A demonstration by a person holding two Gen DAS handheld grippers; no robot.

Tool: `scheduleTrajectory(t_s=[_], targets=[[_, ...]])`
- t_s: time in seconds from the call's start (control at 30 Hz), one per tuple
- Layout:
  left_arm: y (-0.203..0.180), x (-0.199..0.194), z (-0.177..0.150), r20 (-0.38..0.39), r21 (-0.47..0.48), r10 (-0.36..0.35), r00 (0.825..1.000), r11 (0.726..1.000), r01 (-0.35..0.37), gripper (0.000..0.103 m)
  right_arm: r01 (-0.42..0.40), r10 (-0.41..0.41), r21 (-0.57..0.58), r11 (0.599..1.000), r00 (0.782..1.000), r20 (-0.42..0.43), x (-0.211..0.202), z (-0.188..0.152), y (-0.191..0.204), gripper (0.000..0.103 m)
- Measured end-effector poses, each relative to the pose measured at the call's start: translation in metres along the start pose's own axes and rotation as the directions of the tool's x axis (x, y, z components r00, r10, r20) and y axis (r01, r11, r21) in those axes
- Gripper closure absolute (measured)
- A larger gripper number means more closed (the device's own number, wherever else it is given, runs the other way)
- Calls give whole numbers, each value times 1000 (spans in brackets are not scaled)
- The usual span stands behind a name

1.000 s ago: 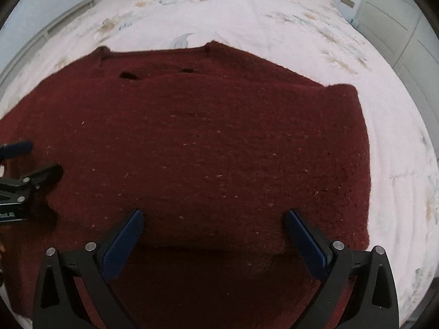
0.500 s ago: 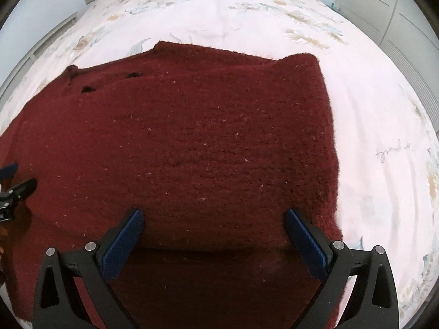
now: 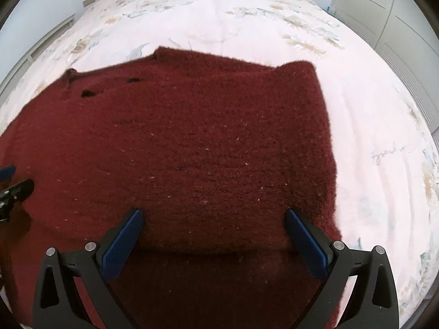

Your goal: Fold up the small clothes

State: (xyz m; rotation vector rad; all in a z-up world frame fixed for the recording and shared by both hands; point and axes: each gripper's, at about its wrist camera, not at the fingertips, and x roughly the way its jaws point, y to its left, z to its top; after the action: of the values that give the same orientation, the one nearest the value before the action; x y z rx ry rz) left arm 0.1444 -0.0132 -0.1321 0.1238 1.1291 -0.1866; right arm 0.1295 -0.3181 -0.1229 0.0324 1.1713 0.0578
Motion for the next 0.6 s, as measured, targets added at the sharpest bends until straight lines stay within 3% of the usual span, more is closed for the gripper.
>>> scheduleTrajectory(t_s=[0.13,0.33,0.43,0.6], targets=[[3,-15,6,0,-24,-6,1000,1000,6,1,12,-12,5,1000,1000,20,-26,2,0,0],[33,-60,19,95,-112,19,995,994,-8,1,43,-43,-25,999,999,29,-62,-5,0,0],[60,-81,20,118,-170,13,993,985,7,1,50,-49,-19,999,998,24,-72,-12,-3,0],[103,-103,9,106,-254,68,992,966,-39,1,41,-41,6,999,999,21,-84,-32,-14,0]])
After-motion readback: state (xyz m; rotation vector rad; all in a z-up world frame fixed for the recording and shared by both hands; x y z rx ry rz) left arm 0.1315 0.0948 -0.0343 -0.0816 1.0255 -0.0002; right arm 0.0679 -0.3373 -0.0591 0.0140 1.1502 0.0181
